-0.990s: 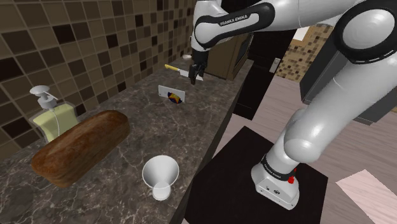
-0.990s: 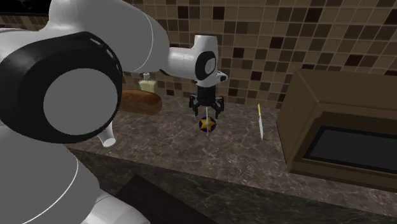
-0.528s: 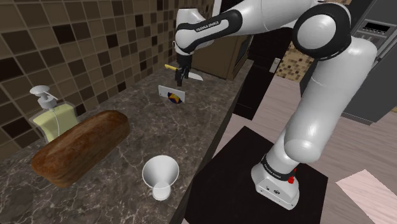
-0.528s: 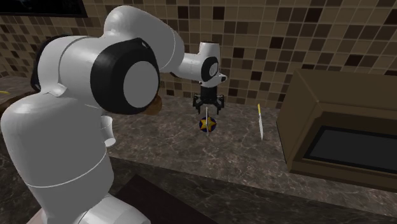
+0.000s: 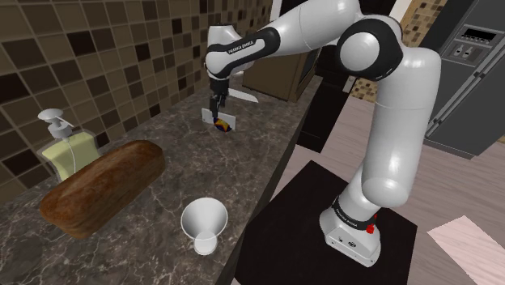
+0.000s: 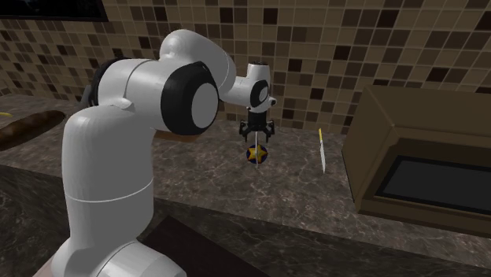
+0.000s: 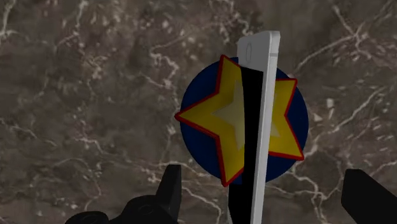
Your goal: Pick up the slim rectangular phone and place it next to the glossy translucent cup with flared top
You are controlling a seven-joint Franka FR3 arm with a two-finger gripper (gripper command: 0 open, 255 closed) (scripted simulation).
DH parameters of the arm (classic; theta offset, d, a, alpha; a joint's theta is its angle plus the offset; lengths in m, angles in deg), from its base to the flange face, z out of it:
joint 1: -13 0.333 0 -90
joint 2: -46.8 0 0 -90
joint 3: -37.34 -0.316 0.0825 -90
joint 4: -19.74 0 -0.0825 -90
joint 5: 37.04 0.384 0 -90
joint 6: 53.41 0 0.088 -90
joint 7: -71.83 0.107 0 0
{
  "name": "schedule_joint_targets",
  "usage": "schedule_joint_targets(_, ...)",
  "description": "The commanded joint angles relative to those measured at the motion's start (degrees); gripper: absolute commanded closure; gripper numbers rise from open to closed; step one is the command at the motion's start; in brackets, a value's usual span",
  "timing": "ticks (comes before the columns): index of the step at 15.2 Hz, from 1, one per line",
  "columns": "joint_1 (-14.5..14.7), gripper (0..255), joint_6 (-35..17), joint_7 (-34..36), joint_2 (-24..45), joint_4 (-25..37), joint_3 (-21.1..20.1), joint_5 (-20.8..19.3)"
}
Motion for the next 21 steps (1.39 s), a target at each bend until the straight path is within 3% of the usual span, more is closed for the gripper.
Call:
schedule_joint_targets(1, -0.03, 0, -1.28, -0.10, 0.64, -0.62, -0.03, 0.06)
schedule_joint_targets(11, -0.06, 0, -2.95, -0.15, 1.55, -1.37, -0.05, 0.12)
schedule_joint_targets(12, -0.06, 255, -2.95, -0.15, 1.55, -1.37, -0.05, 0.12)
schedule_joint_targets(21, -0.06, 255, -2.95, -0.15, 1.55, -1.37, -0.05, 0.12)
